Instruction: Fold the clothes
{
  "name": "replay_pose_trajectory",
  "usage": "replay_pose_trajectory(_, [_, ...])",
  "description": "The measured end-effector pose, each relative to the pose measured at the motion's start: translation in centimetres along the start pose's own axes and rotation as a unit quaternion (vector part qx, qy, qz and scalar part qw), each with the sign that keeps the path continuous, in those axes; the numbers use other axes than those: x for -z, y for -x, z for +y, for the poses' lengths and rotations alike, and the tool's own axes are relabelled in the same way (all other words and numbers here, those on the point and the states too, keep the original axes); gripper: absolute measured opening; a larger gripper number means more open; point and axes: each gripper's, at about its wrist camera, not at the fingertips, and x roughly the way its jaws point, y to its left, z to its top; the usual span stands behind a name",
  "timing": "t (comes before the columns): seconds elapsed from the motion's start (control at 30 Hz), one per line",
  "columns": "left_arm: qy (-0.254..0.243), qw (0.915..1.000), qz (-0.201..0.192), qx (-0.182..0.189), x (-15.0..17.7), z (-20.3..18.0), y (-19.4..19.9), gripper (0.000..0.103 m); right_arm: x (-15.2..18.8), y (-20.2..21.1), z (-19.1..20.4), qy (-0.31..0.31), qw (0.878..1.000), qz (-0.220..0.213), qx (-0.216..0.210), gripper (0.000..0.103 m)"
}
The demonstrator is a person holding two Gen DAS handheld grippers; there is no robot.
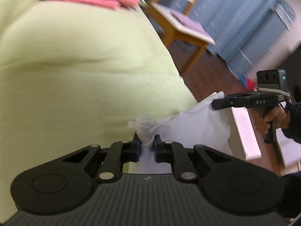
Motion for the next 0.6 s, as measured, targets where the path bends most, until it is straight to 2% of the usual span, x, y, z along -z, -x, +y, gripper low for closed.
replay_pose_trajectory(0.1, [0.045,0.9958,-0.058,-0.054,2.1,-1.3,4.5,0.01,-3.4,-0.4,2.9,0.065,0.997,0.017,-0.028,0.008])
replay_pose_trajectory(0.17, [0.078,0.9881,-0.093,-0.094,3.6,-2.8,7.3,0.01,-5.5,-1.1,4.5,0.105,0.993,0.034,-0.051,0.008])
replay_pose_trajectory(0.23, [0.109,0.9764,-0.121,-0.141,5.0,-4.9,9.3,0.01,-7.8,-2.0,5.9,0.144,0.985,0.054,-0.081,0.008])
replay_pose_trajectory(0.33, [0.165,0.9526,-0.15,-0.207,6.1,-8.7,10.8,0.01,-11.0,-3.6,7.2,0.206,0.965,0.095,-0.131,0.008])
replay_pose_trajectory(0.43, [0.225,0.9219,-0.171,-0.264,6.7,-13.0,11.3,0.01,-14.0,-5.4,7.6,0.246,0.94,0.142,-0.188,0.008])
replay_pose_trajectory(0.53, [0.28,0.8947,-0.183,-0.296,6.7,-17.8,10.9,0.01,-16.6,-6.4,7.8,0.282,0.91,0.196,-0.231,0.008])
replay_pose_trajectory(0.6, [0.312,0.8801,-0.188,-0.305,6.6,-20.9,10.4,0.01,-18.1,-6.5,7.9,0.301,0.889,0.23,-0.258,0.008])
